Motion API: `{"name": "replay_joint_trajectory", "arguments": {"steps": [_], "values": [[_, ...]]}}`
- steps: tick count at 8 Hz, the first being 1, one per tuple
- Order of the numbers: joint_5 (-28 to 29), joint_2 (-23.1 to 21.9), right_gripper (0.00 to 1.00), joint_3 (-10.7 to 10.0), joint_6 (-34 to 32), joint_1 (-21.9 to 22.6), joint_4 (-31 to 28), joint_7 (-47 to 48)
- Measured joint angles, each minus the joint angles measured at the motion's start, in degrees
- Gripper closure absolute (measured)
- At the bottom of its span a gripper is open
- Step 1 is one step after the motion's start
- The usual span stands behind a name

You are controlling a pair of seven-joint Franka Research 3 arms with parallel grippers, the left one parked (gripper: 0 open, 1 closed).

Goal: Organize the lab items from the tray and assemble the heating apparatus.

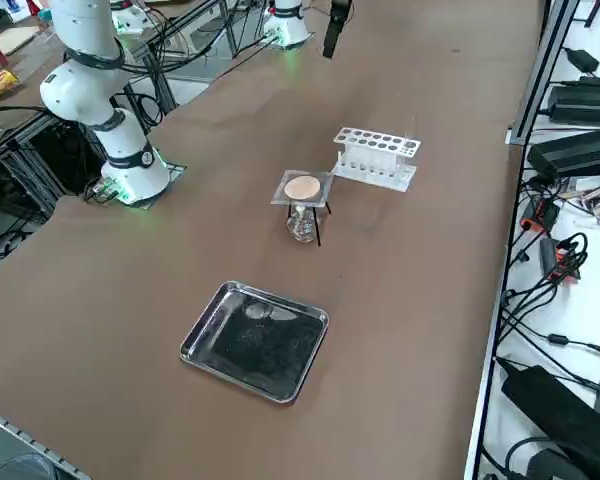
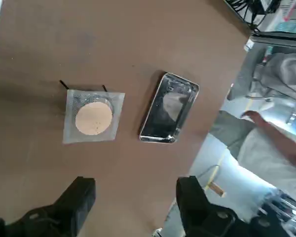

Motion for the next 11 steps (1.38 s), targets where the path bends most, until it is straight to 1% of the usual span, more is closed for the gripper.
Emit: {"name": "replay_joint_trajectory", "arguments": {"steps": [2,3,4,5,6,7,8,9,10,11], "values": [[6.46,0.32,0.01,-0.08,2.15,-4.05,4.67,-1.61],[11.27,0.53,0.01,-0.27,3.52,-6.05,5.75,-1.58],[17.65,0.46,0.01,-1.77,4.97,-7.94,6.32,-1.52],[24.93,0.02,0.01,-5.86,6.14,-8.41,6.8,-1.53],[32.38,-1.1,0.01,-11.86,7.52,-7.51,6.61,-1.6],[39.22,-2.97,0.01,-18.94,9.24,-5.63,5.52,-1.83],[43.82,-5.56,0.01,-25.15,11.25,-3.46,2.76,-2.06],[45.99,-8.43,0.01,-30.03,13.47,-1.05,-1.06,-2.14],[46.58,-11.12,0.01,-33.63,15.47,1.47,-4.82,-2.12],[46.67,-13.4,0.01,-36.41,16.69,3.88,-7.68,-1.92]]}}
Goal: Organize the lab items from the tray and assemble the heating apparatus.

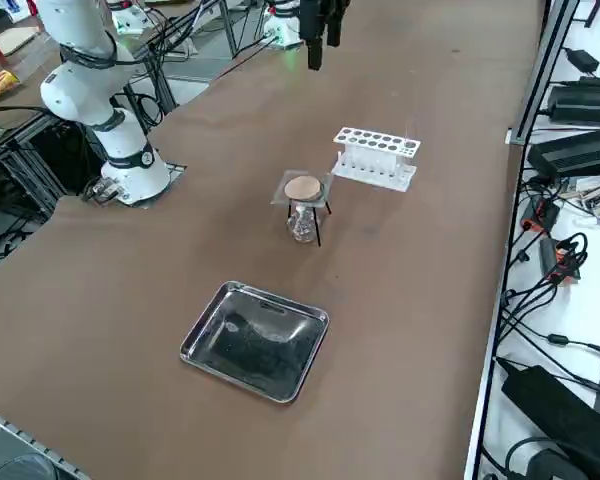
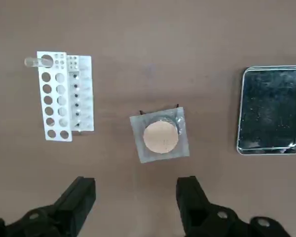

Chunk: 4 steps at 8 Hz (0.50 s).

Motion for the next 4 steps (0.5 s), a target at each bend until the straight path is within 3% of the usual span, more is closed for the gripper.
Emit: {"name": "replay_joint_trajectory", "arguments": {"steps": [2,4], "values": [[0.01,-3.25,0.01,-4.18,0.53,3.94,-2.34,0.93],[0.02,-6.82,0.01,-6.76,0.38,6.2,-5.25,1.05]]}}
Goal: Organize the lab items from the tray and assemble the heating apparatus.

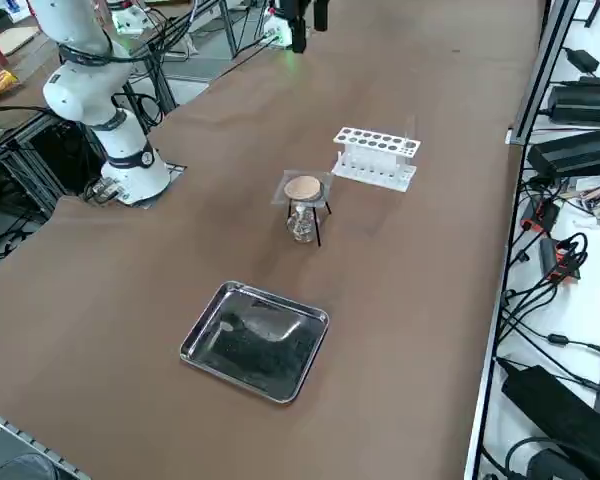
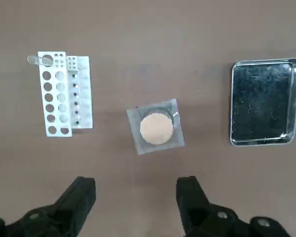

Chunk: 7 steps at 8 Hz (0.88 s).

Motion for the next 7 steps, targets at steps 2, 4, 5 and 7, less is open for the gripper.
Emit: {"name": "replay_joint_trajectory", "arguments": {"steps": [2,4,5,7], "values": [[0.0,-5.89,0.01,-2.59,2.66,2.64,-7.65,0.12],[-0.01,-11.16,0.01,-3.36,4.63,3.39,-14.14,0.11],[-0.01,-12.39,0.01,-3.36,5.07,3.48,-15.54,0.11],[-0.01,-12.6,0.01,-3.35,5.7,3.63,-15.78,0.11]]}}
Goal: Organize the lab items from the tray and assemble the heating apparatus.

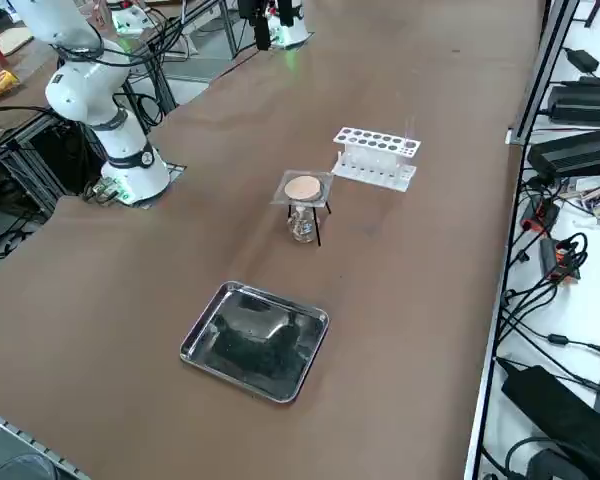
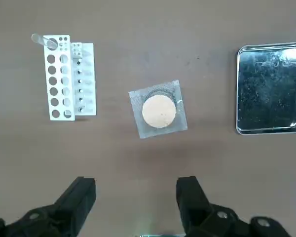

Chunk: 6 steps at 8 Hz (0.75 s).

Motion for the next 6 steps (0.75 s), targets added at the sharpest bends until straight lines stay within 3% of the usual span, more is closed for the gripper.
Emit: {"name": "replay_joint_trajectory", "arguments": {"steps": [6], "values": [[-0.11,2.27,0.01,-0.41,0.42,0.14,2.4,-0.88]]}}
